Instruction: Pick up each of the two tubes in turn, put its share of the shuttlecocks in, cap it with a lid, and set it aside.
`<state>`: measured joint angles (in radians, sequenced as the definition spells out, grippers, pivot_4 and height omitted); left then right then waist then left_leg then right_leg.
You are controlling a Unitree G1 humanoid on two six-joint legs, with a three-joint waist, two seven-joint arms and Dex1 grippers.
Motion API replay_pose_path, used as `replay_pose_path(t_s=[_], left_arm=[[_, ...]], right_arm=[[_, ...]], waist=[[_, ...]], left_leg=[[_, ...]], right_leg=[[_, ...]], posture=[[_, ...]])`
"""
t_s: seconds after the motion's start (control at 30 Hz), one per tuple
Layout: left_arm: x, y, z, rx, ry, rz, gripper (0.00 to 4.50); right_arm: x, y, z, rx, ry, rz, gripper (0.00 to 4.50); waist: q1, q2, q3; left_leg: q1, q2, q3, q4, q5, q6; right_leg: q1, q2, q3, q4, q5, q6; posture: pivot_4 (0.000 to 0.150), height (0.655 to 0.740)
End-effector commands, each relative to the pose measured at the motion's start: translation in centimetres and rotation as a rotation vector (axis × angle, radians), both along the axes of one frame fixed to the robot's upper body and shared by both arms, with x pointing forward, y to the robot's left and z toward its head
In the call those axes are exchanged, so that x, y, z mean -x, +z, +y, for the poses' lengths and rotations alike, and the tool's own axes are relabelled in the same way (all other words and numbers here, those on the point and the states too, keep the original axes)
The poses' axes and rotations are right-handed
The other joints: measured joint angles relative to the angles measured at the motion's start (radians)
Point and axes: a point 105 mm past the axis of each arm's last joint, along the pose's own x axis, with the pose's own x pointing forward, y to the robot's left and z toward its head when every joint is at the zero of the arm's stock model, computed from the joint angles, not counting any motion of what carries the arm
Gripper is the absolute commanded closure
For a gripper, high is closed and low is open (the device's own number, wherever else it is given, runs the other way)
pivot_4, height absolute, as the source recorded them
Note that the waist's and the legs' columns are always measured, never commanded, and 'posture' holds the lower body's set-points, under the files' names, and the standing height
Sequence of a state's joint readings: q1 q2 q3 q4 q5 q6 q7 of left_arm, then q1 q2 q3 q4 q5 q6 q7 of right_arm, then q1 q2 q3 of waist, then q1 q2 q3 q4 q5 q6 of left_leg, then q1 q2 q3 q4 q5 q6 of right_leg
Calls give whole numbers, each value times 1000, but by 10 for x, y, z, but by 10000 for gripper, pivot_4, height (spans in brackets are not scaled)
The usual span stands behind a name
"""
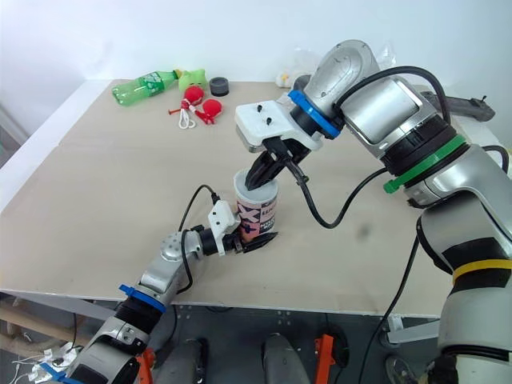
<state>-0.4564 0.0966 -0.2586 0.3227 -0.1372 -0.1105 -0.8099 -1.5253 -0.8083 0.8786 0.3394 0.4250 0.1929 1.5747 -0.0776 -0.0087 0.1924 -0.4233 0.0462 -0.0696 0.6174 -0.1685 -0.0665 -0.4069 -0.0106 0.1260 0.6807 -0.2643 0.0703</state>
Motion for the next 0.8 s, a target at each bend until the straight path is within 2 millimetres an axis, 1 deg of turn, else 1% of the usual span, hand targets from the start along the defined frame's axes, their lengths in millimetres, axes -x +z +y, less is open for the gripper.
replay_pose_path(t_s=[0.03,0.27,0.8], left_arm=[[1,-8,2,-21,9,25,13667],[2,-9,1,-20,7,27,13667],[3,-9,1,-21,4,26,13667]], right_arm=[[4,-11,-1,44,36,19,44572],[1,-28,-7,95,16,26,44572],[0,-48,-10,151,12,50,44572]], waist=[[0,0,0],[0,0,-1],[-1,-1,-5]], left_leg=[[0,0,0,0,0,0],[1,0,0,0,0,0],[3,0,0,0,0,0]], right_leg=[[0,0,0,0,0,0],[1,0,0,0,0,0],[2,0,0,0,0,0]], posture=[[1500,7400],[1500,7400],[1500,7400]])
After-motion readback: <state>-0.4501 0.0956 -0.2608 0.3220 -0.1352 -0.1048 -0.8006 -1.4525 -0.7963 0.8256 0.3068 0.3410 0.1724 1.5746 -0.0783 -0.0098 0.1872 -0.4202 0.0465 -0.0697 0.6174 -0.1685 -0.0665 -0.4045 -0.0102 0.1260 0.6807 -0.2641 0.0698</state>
